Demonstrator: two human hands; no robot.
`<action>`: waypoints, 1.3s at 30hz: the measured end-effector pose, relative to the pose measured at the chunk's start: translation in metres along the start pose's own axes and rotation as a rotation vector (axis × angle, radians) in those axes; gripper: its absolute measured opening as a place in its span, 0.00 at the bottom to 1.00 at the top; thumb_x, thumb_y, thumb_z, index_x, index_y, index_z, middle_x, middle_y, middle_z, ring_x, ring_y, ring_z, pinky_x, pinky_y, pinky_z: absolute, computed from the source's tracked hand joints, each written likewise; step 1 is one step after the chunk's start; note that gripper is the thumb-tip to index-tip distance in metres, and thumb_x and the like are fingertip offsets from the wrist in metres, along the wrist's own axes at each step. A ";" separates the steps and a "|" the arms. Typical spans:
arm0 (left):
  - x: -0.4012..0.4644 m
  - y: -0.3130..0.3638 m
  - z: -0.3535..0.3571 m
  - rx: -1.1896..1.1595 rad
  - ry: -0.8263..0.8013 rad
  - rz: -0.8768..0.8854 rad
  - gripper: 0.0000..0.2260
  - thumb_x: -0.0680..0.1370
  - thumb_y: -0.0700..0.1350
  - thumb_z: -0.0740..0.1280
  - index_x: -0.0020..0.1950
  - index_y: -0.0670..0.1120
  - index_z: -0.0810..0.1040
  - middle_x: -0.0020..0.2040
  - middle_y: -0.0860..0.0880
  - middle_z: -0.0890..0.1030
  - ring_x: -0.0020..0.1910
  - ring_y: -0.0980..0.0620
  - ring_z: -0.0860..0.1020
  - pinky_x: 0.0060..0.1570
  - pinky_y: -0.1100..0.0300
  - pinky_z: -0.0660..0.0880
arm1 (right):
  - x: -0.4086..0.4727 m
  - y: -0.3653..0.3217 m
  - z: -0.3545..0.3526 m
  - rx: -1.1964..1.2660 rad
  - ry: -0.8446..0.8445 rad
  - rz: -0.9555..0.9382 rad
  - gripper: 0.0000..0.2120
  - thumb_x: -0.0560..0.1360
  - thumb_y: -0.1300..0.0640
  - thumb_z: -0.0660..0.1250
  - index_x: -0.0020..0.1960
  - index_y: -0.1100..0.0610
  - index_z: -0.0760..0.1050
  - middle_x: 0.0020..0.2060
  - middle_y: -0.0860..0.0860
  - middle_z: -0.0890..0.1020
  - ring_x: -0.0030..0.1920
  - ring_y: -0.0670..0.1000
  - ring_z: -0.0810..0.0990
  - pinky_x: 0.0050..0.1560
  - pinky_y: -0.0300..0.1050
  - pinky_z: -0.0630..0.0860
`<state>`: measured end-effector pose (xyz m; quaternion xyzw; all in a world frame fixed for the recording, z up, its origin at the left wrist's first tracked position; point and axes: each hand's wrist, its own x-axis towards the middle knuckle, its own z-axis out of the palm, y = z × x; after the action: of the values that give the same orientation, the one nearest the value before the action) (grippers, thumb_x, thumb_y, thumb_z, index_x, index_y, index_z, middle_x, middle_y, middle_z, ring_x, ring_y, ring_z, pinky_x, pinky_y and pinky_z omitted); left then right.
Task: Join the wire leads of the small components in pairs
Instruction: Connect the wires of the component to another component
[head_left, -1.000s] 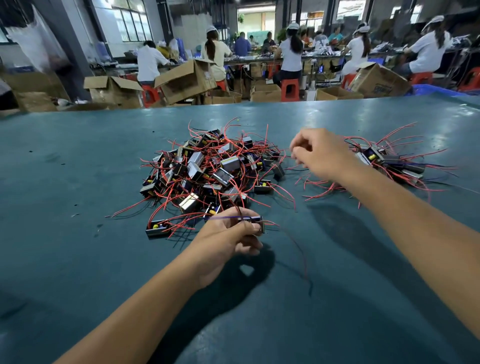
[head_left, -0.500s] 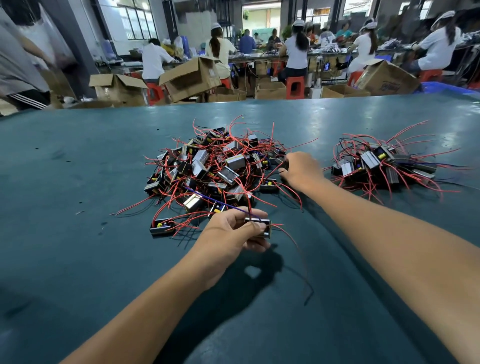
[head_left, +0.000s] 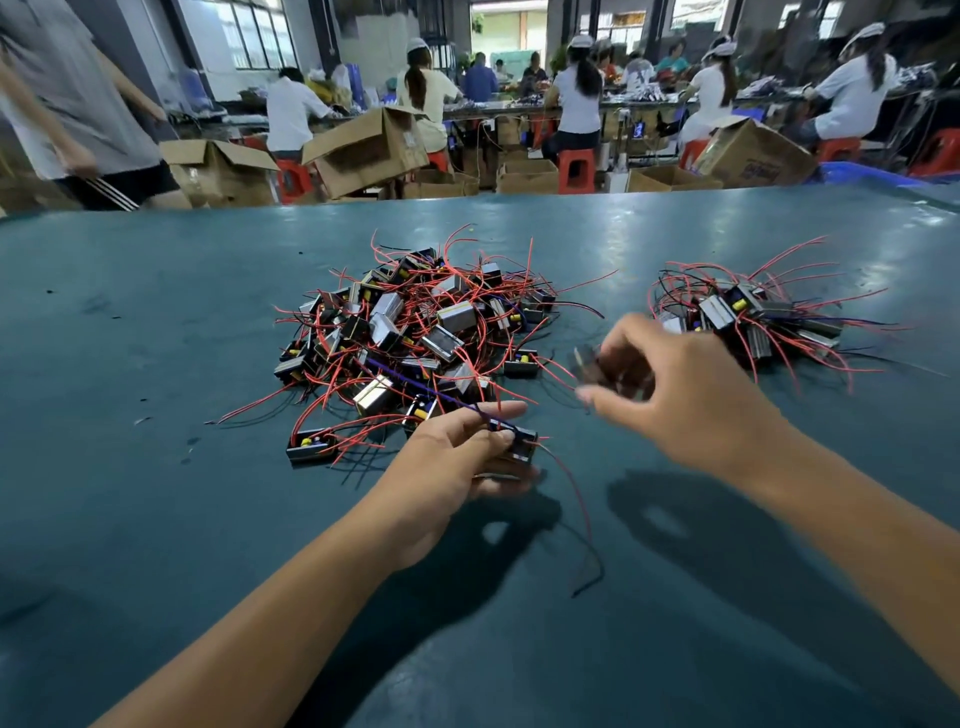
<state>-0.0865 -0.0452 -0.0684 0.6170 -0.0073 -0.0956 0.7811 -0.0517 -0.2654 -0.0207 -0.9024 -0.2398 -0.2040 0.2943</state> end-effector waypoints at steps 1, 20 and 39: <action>0.000 0.000 0.000 0.000 0.006 -0.002 0.13 0.83 0.34 0.59 0.62 0.43 0.79 0.44 0.43 0.84 0.45 0.42 0.85 0.45 0.53 0.84 | -0.010 0.000 0.002 -0.017 -0.063 -0.001 0.13 0.70 0.46 0.74 0.44 0.50 0.72 0.33 0.42 0.79 0.35 0.47 0.77 0.39 0.50 0.77; 0.000 -0.002 -0.002 0.119 0.046 0.142 0.14 0.81 0.33 0.62 0.59 0.45 0.82 0.42 0.41 0.81 0.33 0.52 0.77 0.34 0.63 0.73 | -0.052 0.007 0.020 -0.509 -0.481 -0.116 0.22 0.78 0.36 0.47 0.62 0.43 0.73 0.54 0.41 0.76 0.57 0.46 0.73 0.58 0.43 0.70; -0.004 -0.005 0.002 0.297 -0.034 0.139 0.21 0.80 0.30 0.59 0.64 0.51 0.79 0.45 0.44 0.83 0.33 0.47 0.76 0.34 0.61 0.74 | -0.051 -0.001 0.011 -0.403 -0.369 -0.122 0.22 0.78 0.38 0.49 0.59 0.45 0.76 0.52 0.41 0.80 0.55 0.47 0.77 0.60 0.45 0.68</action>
<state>-0.0919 -0.0480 -0.0721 0.7221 -0.0774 -0.0496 0.6857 -0.0908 -0.2739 -0.0549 -0.9485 -0.2976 -0.0972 0.0474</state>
